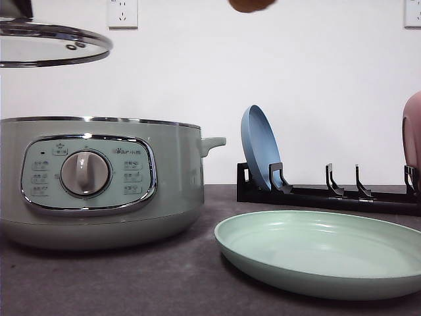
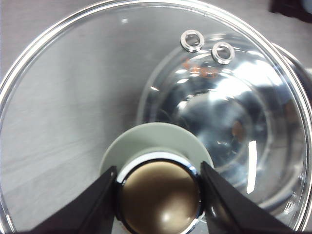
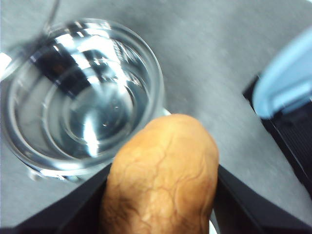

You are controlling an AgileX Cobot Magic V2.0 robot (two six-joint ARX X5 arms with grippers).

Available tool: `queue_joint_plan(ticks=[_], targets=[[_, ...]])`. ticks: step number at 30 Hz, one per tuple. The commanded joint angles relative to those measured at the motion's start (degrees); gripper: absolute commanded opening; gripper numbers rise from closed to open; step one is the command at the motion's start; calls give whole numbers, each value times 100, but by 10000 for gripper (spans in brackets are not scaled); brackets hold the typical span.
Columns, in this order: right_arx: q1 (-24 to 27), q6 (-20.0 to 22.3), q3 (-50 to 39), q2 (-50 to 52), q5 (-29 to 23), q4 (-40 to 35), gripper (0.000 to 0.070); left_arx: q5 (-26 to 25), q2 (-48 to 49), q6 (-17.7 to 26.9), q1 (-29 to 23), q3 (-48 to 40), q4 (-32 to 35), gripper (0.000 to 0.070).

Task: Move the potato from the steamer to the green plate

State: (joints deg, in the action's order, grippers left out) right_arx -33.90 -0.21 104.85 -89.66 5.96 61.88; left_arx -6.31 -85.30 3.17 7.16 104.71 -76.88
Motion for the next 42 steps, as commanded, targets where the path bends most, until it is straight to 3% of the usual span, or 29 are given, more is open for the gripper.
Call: queue_joint_plan(ticks=[1,11,23,30,38,42], targets=[[34,44,-617,326,6,-295,193,-37,44,50,103,170,175,1],[229,44,-3518,1839,273,-1504,193,-37,44,47,780,170,183,1],[226,-326,-5681,1906,609,-3403,193,-37,44,42,1325,170,191,1],[226,-696,-6259,1496,603,-4294,194,-37,44,32,1451,170,220,1],[224,-990,-6285,808,597,-4604,199,-37,44,23,1469,170,251,1],[215,-1038,-6285,595,577,-4602,299,-37,44,23,1467,170,254,1]])
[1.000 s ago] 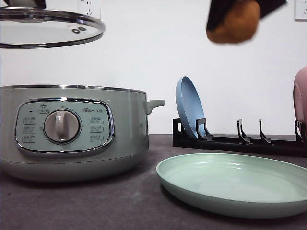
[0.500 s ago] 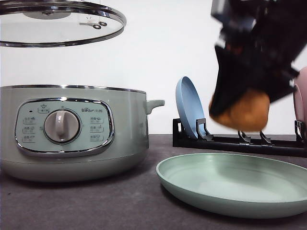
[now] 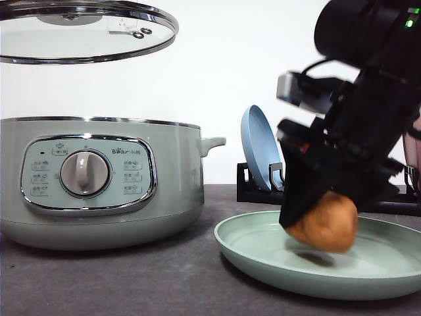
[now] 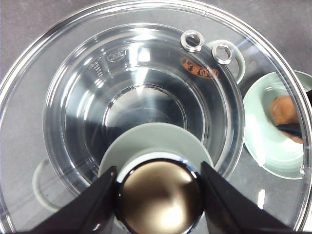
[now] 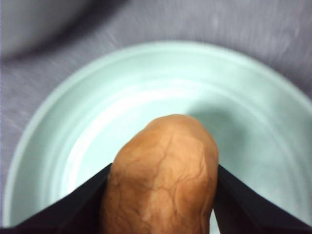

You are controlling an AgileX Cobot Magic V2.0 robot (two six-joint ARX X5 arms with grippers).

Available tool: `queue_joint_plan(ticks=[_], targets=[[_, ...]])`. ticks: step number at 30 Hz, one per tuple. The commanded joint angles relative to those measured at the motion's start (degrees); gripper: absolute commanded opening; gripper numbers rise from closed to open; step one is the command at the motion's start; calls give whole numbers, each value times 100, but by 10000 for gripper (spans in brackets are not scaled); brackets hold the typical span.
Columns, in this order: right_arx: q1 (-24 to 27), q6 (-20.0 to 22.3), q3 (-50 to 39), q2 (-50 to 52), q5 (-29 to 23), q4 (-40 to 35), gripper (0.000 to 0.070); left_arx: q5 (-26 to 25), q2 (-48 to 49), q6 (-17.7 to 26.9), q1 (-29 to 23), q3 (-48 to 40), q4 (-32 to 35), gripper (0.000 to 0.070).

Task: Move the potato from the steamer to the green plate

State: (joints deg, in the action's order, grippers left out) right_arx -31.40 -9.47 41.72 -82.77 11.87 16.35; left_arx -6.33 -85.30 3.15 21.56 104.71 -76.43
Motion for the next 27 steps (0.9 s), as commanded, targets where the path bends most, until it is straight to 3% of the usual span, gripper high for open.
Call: queue_joint_plan(ticks=[1,14,27], targets=[[-35,-135,27,-107,-18,-47,329,-34,44,26,26,170,209,1],[-32,-218,35,-38,-114,-54,555,-33,40,27,27,170,258,1],[209,-156,629,1397,-315,337,560,-31,-369,25,75,168,404,1]])
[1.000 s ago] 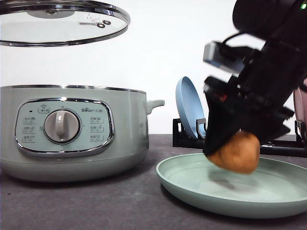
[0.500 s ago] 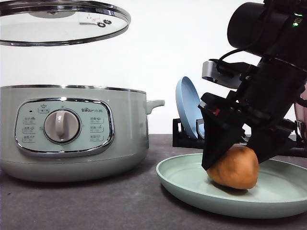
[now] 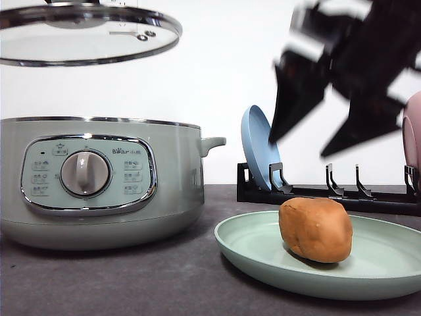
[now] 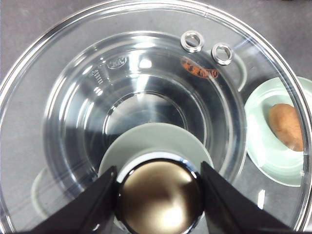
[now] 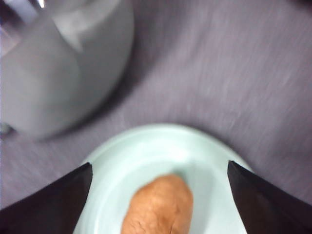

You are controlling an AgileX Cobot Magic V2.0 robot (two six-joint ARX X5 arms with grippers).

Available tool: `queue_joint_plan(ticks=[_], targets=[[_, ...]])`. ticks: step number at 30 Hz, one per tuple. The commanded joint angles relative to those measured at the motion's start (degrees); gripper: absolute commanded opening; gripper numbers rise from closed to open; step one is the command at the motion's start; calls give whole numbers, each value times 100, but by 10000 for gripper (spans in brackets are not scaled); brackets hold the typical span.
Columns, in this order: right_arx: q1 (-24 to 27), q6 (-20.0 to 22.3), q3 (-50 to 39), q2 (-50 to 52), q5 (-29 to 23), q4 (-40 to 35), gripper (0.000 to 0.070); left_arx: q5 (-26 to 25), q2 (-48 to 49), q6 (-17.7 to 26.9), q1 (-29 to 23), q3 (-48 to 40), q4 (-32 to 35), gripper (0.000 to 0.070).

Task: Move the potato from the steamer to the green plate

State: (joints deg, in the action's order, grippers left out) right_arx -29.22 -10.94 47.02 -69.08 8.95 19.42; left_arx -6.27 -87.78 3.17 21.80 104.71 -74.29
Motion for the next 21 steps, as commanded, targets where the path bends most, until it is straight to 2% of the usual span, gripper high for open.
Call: queue_joint_plan(ticks=[1,12,21], targets=[[17,6,152,156,-24,80,560,-36,-190,25,69,168,210,1],[215,199,477,1329,-46,589,560,72,-900,38,153,168,425,1],[215,219,477,1656,-44,811,560,169,-1162,53,153,168,539,1]])
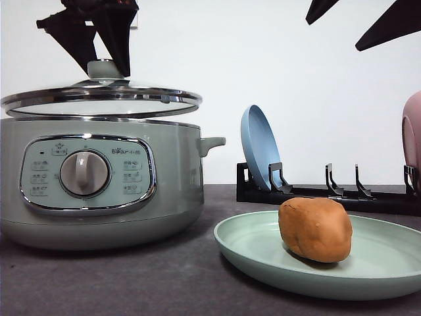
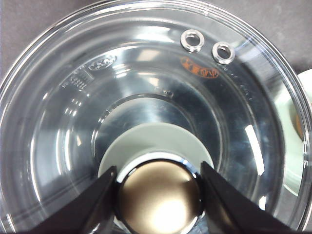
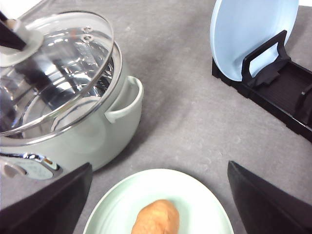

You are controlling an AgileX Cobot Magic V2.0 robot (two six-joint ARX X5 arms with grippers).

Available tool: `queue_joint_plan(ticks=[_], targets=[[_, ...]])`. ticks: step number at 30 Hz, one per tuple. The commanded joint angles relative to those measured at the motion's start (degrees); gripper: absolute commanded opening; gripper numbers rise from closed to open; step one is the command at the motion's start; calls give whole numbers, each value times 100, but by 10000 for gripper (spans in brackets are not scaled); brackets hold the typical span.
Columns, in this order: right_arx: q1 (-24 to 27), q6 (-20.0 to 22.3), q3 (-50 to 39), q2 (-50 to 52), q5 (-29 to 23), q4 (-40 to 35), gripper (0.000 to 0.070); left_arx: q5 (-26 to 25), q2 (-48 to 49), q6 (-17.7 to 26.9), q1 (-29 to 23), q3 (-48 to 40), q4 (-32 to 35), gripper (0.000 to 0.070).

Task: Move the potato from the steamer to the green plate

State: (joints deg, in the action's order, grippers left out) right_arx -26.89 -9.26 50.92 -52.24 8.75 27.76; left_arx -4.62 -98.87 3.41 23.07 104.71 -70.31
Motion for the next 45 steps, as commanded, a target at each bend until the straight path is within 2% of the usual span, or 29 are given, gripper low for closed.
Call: queue_joint_plan(ticks=[1,45], targets=[[-17,54,87,-24,-25,-12,560,61,-59,40,26,168,143,1],[-17,68,87,-12,-24,16,560,164,-459,49,107,168,82,1]])
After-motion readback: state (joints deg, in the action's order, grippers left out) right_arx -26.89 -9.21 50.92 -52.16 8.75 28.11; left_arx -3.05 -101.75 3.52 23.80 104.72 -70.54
